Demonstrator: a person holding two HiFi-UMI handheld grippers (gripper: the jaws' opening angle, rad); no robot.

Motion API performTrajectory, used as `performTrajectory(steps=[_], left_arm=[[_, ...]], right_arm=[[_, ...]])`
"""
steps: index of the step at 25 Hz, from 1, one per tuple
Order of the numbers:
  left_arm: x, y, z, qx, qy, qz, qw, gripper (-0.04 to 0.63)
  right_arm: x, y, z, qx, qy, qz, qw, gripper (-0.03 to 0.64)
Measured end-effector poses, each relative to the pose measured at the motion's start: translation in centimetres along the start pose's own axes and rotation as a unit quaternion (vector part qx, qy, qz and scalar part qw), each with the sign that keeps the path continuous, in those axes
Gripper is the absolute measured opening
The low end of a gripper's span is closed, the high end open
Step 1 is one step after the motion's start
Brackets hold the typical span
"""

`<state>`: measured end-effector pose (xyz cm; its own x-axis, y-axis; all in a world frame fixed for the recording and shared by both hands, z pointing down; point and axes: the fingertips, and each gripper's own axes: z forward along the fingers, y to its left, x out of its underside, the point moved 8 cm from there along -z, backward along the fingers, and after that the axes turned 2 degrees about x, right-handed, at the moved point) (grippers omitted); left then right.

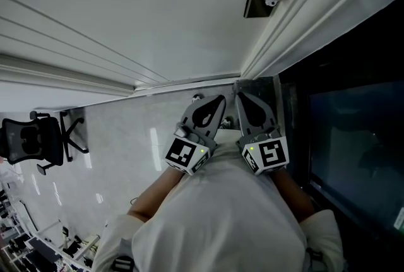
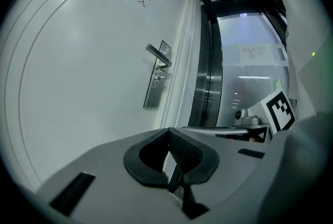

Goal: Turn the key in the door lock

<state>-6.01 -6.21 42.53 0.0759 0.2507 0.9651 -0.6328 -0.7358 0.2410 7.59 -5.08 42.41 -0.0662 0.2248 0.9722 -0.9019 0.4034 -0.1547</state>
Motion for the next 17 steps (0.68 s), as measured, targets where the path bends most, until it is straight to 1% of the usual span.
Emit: performTrajectory(steps=[2, 6, 11, 13, 17], left_arm=[[0.26, 0.02, 0.10, -0.002, 0.002, -0.005, 1.0000, 0.005], [0.32, -0.21, 0.17, -0.002, 0.006, -0.004, 1.0000, 0.005], [0.49, -0.59, 0.69, 0.020, 0.016, 0.000, 0.9997, 0.005], [0.59, -0.70, 0.70, 0.027, 0.014, -0.002, 0.9995, 0.005], [0.52, -0.68, 0.74, 0.042, 0.008, -0.012, 0.9990, 0.005]], right_arm=[[-0.01, -0.09, -0.05, 0.006, -0.001, 0.011, 1.000, 0.004], [0.04, -0.16, -0.06, 0.006, 0.004, 0.015, 1.000, 0.005], [0.26, -0.27, 0.03, 0.003, 0.010, 0.014, 1.000, 0.005], [0.42, -0.40, 0.02, -0.001, 0.013, 0.010, 1.000, 0.005], [0.59, -0.69, 0.38, -0.003, 0.026, 0.018, 0.999, 0.005]])
